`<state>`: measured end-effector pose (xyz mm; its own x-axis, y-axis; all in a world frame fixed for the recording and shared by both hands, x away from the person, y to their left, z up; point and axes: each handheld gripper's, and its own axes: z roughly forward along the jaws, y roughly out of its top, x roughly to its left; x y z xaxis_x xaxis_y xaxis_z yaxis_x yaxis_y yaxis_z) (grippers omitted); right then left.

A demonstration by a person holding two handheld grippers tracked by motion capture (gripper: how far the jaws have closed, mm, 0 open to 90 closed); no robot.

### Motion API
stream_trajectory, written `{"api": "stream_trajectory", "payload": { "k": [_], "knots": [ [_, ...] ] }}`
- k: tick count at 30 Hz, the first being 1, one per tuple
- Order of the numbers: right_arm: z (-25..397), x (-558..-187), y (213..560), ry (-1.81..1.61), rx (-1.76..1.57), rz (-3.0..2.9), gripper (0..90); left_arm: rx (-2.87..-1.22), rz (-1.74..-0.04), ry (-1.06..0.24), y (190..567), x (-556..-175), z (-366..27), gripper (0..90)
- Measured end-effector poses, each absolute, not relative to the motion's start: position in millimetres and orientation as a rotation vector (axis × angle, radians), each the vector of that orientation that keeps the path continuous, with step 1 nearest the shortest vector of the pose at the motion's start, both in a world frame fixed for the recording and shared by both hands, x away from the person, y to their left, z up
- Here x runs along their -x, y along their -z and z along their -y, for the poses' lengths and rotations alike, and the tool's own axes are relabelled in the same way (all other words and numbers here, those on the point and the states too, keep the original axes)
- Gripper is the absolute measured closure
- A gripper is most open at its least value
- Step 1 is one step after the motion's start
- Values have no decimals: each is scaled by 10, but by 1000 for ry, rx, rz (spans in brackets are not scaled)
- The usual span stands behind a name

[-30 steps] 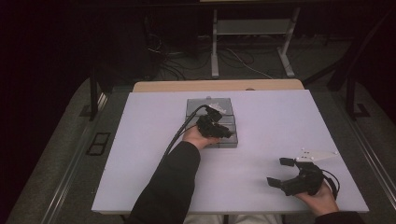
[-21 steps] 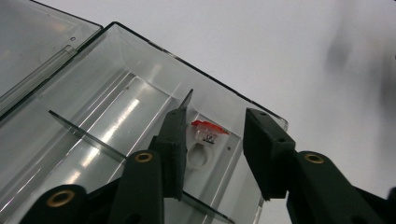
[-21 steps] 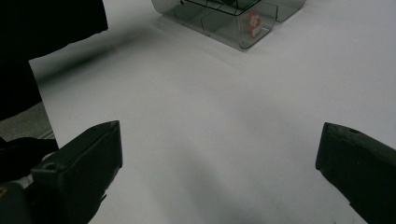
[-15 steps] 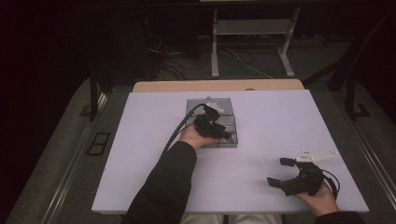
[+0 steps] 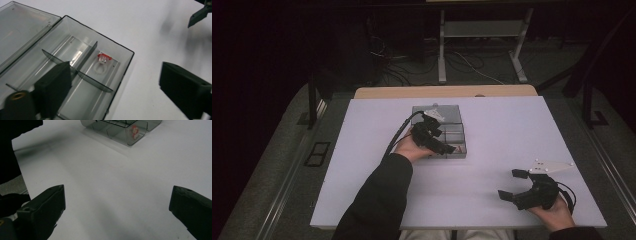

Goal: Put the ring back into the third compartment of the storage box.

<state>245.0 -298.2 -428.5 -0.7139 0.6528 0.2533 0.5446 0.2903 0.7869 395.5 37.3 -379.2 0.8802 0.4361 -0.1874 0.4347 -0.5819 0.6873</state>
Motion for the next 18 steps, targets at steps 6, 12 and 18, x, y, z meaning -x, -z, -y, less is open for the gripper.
{"api": "stream_trajectory", "payload": {
  "k": [6,12,18],
  "knots": [
    [2976,-2444,4284,-1406,-1132,-2424,4,-2240,-648,-41,3716,-3847,-482,0],
    [2976,-2446,4287,-1404,-1131,-2422,4,-2217,-644,-69,3609,-3746,-620,0],
    [2976,-2443,4287,-1402,-1136,-2420,4,-2192,-664,-75,3588,-3666,-777,0]
  ]
}}
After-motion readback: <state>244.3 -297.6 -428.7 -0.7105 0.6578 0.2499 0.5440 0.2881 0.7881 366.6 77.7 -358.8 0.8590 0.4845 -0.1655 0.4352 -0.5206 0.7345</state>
